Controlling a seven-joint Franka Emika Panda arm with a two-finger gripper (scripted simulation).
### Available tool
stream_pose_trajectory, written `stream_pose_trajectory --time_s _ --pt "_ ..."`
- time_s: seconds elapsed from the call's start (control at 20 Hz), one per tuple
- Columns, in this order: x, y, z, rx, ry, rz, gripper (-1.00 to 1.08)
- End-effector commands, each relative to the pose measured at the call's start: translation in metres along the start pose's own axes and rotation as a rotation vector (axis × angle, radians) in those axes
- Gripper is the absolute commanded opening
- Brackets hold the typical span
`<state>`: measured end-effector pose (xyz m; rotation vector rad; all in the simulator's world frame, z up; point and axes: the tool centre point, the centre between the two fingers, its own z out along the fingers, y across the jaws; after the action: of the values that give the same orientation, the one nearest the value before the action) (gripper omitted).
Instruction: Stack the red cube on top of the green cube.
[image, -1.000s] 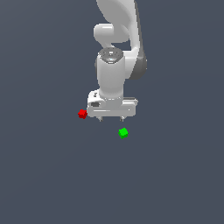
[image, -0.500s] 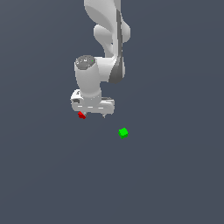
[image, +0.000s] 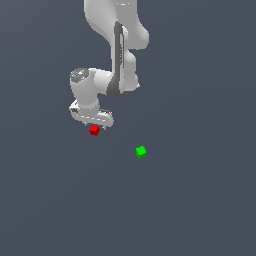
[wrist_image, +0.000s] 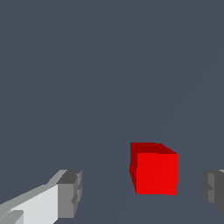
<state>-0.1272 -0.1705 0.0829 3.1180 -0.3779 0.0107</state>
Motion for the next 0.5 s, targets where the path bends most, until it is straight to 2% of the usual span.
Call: stream_pose_trajectory --time_s 0.0,0.2,0.45 --pt "-0.009 0.014 0.007 -0.001 -0.004 0.019 1.0" --pt "-0.014 0.024 0.012 -0.001 -0.007 0.032 1.0" --pt "-0.014 0.023 0.014 -0.001 -0.007 0.031 1.0"
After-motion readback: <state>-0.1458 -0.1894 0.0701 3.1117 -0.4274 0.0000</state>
